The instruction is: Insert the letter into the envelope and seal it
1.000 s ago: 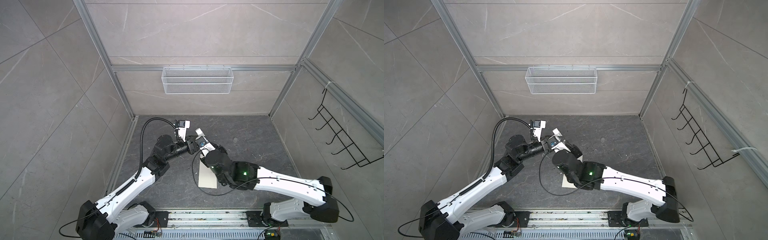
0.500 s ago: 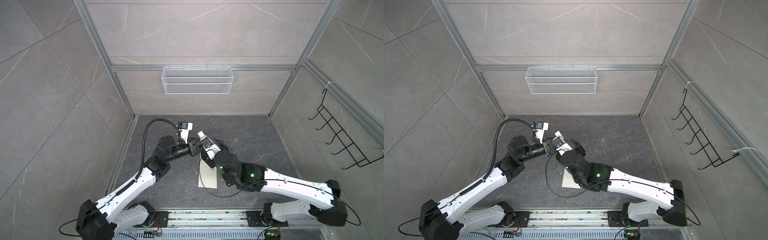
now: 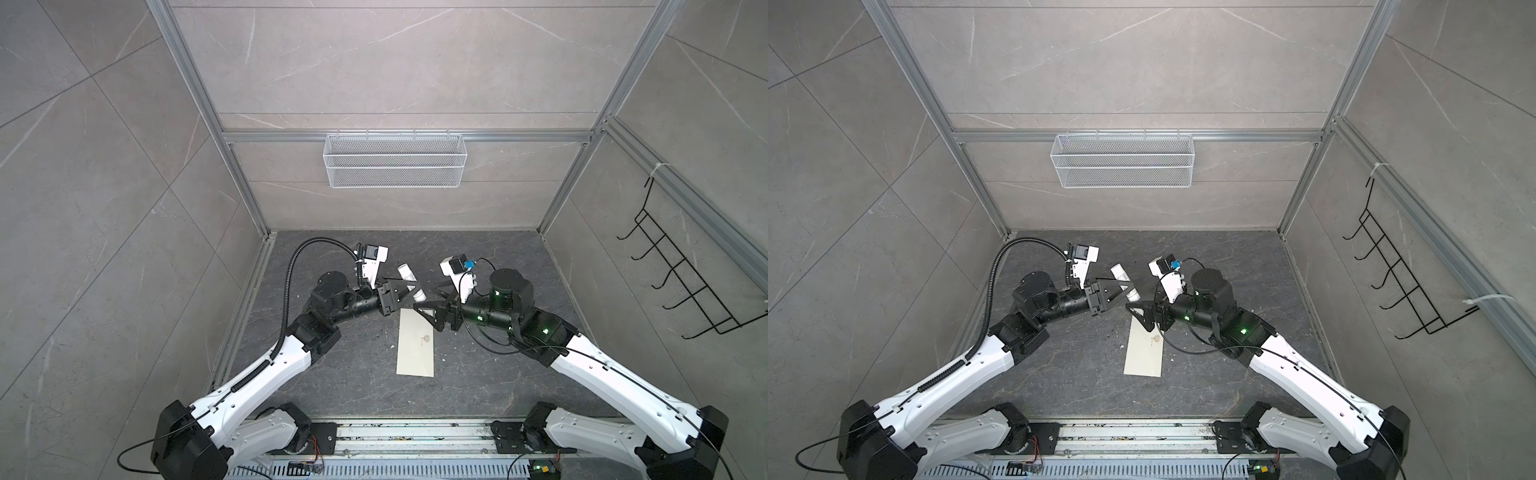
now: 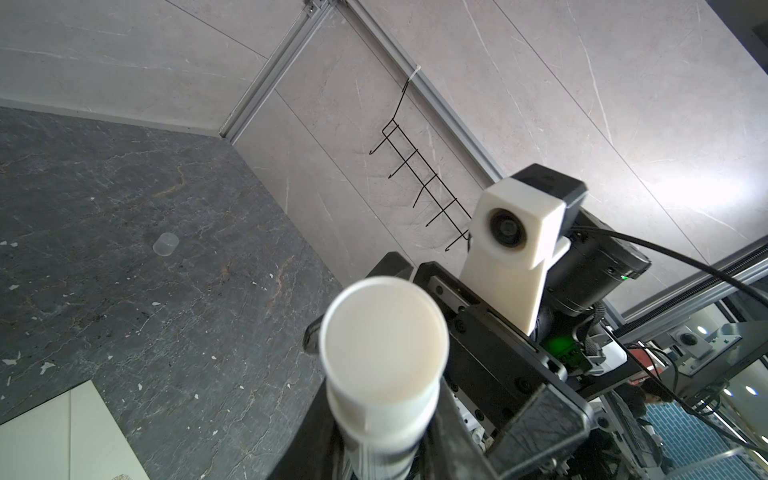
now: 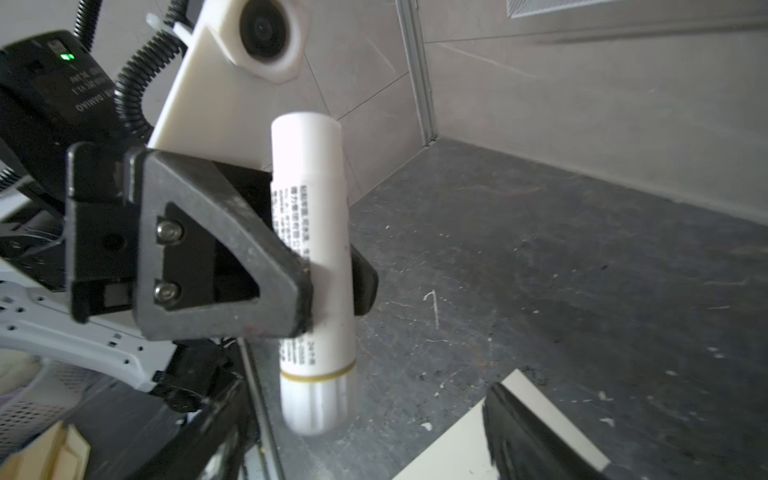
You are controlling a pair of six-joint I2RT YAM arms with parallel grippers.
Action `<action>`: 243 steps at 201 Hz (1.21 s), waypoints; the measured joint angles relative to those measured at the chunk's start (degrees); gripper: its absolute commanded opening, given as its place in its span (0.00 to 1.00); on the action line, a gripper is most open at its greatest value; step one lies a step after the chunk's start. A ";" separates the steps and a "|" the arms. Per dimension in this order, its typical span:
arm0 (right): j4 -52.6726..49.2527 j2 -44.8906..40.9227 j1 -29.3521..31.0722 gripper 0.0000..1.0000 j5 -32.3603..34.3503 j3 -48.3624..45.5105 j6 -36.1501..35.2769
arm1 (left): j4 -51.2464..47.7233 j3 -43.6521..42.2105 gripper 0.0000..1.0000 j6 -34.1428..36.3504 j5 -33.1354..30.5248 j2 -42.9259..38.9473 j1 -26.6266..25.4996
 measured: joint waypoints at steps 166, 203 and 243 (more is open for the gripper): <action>5.70 2.21 -1.46 0.00 -7.96 -0.39 5.66 | -0.02 0.00 0.00 -0.55 0.33 0.00 0.00; -3.96 3.39 5.38 0.00 8.59 5.03 0.74 | -1.88 0.13 0.00 0.37 -1.53 0.04 -0.13; -10.19 10.95 21.24 0.00 48.41 13.07 -9.49 | -2.40 0.44 0.00 2.10 -3.87 0.28 0.66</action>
